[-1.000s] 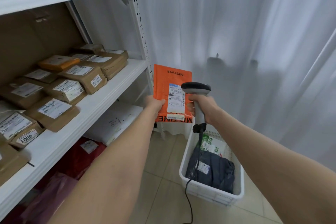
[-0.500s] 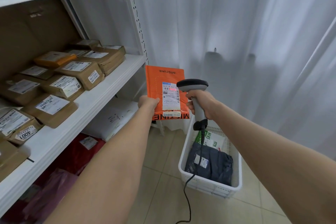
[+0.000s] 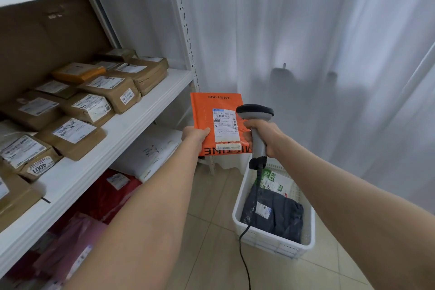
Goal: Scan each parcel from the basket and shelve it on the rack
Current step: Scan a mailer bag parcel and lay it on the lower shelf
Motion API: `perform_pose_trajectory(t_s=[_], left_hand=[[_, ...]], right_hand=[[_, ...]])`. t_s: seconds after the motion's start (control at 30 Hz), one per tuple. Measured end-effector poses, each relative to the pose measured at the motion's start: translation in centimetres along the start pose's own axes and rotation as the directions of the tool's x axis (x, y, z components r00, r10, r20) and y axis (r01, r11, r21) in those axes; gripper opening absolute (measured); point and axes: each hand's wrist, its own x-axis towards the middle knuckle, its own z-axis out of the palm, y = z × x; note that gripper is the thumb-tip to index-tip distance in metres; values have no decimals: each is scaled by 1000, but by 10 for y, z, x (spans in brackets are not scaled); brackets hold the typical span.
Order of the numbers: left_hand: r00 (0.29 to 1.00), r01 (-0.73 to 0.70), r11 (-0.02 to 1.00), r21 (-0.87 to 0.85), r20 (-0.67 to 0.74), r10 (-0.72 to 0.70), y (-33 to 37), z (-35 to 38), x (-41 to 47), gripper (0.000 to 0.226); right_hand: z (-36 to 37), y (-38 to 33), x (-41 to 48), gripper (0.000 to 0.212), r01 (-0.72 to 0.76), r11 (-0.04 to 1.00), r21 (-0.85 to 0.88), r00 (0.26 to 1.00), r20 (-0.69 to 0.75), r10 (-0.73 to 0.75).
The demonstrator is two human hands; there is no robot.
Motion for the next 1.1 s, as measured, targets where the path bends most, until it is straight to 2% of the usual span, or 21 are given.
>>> perform_pose_trajectory(t_s=[0.17, 0.33, 0.47, 0.57, 0.8, 0.93, 1.1], left_hand=[[999, 41, 996, -83, 30, -38, -21, -26, 0, 27], [989, 117, 987, -113, 103, -105, -52, -58, 3, 28], [974, 180, 981, -68, 155, -167, -79, -87, 10, 32], [967, 224, 974, -43, 135, -217, -101, -104, 13, 37], [971, 241, 962, -132, 22, -240, -160, -145, 1, 39], [962, 269, 941, -203, 7, -274, -193, -173, -34, 31], [901, 434, 895, -103, 44, -432, -251, -210, -94, 10]], right_hand=[[14, 30, 15, 18, -42, 993, 114, 988, -146, 58], [47, 65, 22, 28, -168, 976, 138, 980, -86, 180], [75, 93, 20, 20, -201, 968, 147, 972, -94, 216], [93, 113, 15, 20, -195, 967, 166, 970, -111, 215], [121, 155, -14, 18, -236, 967, 96, 965, -92, 245], [130, 186, -41, 19, -242, 966, 92, 967, -59, 248], [144, 234, -84, 24, -254, 966, 54, 966, -44, 256]])
